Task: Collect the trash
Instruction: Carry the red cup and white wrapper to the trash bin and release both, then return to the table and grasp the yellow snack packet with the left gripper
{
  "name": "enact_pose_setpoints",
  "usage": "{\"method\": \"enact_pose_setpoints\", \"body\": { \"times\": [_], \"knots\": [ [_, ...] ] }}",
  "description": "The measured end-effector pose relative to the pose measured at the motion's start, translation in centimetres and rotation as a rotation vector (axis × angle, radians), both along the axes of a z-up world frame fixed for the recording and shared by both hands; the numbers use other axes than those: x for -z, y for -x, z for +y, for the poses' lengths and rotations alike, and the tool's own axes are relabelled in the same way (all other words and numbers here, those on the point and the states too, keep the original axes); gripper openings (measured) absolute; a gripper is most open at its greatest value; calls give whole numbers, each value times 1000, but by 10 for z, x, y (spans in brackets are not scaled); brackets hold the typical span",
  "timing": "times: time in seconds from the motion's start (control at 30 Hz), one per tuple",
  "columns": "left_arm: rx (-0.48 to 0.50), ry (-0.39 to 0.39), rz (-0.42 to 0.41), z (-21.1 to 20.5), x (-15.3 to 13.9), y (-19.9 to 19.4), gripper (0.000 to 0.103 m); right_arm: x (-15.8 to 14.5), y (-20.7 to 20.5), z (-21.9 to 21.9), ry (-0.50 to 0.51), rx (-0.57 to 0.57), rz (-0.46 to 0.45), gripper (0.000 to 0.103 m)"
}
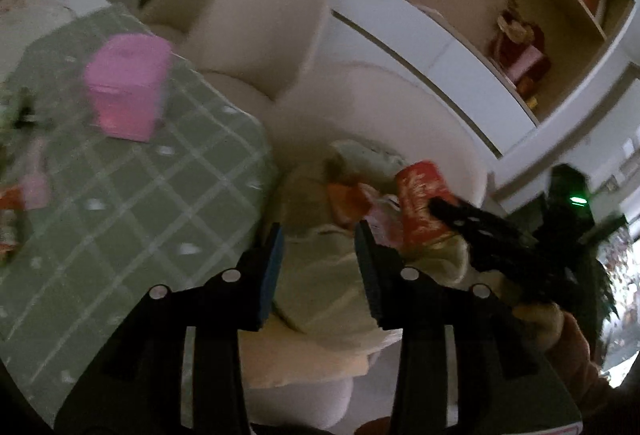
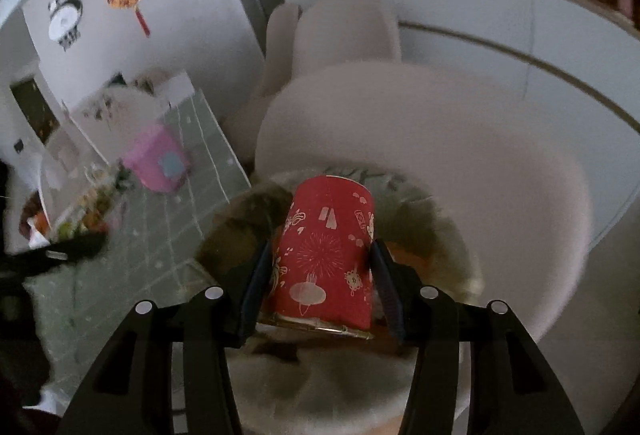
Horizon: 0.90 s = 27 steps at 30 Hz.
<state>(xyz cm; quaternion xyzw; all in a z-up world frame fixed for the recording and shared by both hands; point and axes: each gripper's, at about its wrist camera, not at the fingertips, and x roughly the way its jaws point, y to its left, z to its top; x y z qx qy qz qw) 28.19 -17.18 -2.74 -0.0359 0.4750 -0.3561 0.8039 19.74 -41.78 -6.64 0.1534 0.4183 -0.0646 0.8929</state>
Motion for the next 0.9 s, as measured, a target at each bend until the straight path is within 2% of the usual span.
{"method": "enact_pose_setpoints", "body": {
  "times": [0.17,0.33,0.57,0.63,0.8,0.9],
  "knots": [
    [-127,-7,-33,52,-10,-5,37,41,-36,5,-19,-35,153,48],
    [-210,-22,-20,87,-4,-10,37,51,-39,8,-25,-57,222,48],
    [-221,-28,18,105,7,-15,39,42,-23,22,16,-44,179,52],
    [-215,-24,22,108,9,-17,39,36,-16,25,15,-35,163,58],
    [-207,-12,30,120,11,-22,39,9,2,36,44,-13,113,59],
    [-210,-5,33,132,13,-26,39,-13,8,47,38,2,46,59]
  ]
}}
